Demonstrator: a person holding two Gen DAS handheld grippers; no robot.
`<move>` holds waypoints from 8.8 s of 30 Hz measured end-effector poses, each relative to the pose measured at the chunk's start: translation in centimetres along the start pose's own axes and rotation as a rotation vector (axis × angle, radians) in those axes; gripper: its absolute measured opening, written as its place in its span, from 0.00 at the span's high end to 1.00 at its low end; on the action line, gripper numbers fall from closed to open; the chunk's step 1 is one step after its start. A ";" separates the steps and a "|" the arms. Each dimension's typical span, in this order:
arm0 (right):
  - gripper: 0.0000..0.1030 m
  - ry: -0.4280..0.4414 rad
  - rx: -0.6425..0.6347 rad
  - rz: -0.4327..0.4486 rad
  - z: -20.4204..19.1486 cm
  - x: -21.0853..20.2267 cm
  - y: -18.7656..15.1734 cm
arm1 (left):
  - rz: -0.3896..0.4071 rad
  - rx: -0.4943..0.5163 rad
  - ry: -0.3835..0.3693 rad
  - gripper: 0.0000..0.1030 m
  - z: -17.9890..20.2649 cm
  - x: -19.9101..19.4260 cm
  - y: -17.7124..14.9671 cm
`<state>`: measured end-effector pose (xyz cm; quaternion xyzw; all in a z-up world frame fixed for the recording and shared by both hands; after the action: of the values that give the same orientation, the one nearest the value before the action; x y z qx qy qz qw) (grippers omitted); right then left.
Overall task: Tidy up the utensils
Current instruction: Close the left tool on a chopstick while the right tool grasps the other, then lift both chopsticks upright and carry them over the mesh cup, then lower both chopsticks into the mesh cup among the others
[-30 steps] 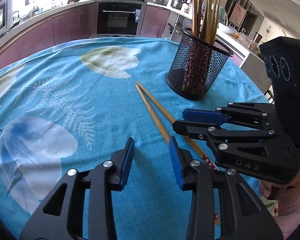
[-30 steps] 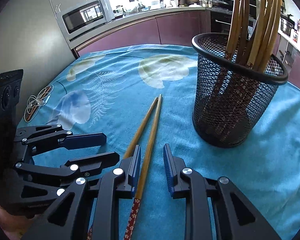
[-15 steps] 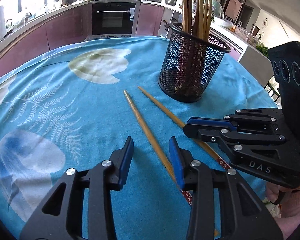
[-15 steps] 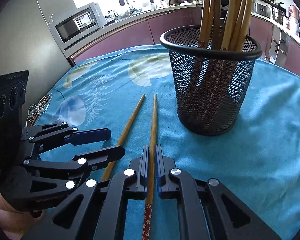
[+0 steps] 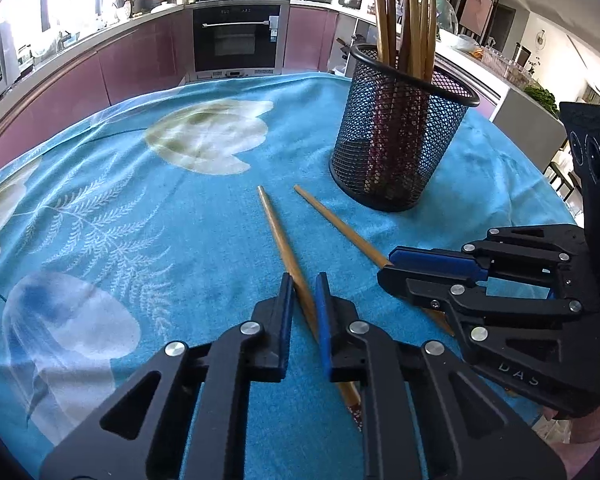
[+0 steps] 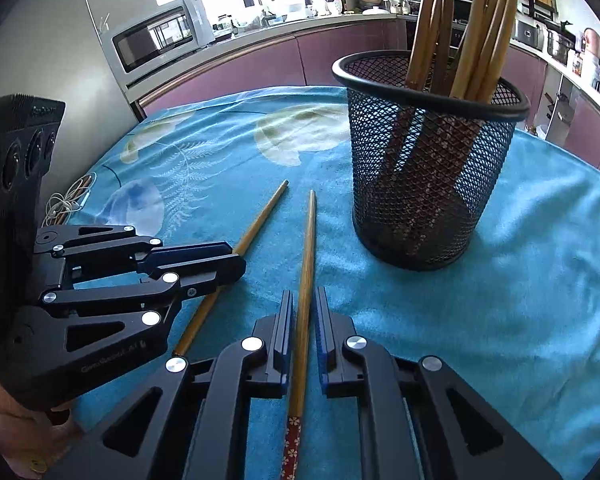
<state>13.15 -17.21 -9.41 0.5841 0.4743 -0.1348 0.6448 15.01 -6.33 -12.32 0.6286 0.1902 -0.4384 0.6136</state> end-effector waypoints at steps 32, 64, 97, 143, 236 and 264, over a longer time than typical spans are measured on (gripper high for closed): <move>0.95 0.156 0.091 0.079 1.1 -3.3 -0.9 | -0.004 0.005 0.001 0.86 0.5 -0.5 -0.8; 0.95 0.223 0.100 0.152 1.0 -5.7 -0.5 | 0.097 -0.040 -0.084 0.93 0.9 -5.1 0.0; 0.95 0.230 0.139 0.272 3.0 -9.1 0.4 | 0.196 -0.038 -0.176 0.93 2.0 -9.3 1.5; 0.95 0.181 0.131 0.384 4.9 -12.2 2.4 | 0.273 -0.029 -0.196 0.93 2.7 -11.3 4.7; 0.95 0.100 0.115 0.537 7.3 -15.5 10.1 | 0.482 0.053 -0.145 0.93 6.3 -17.8 14.0; 0.95 0.075 0.136 0.485 7.7 -13.4 10.1 | 0.426 0.047 -0.141 0.93 6.5 -15.8 14.6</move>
<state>17.16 -26.26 6.21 0.7274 0.3337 0.0139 0.5995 15.69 -10.21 9.83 0.6364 -0.0005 -0.3461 0.6893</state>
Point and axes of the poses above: each gripper's, at about its wrist camera, not at the fingertips, and x roughly the way its jaws point, z to its right, y to its top, the point moved 1 cm from there along x, roughly the way its jaws point, and after that the axes turned 2 degrees about -x, right-handed, at the moved point
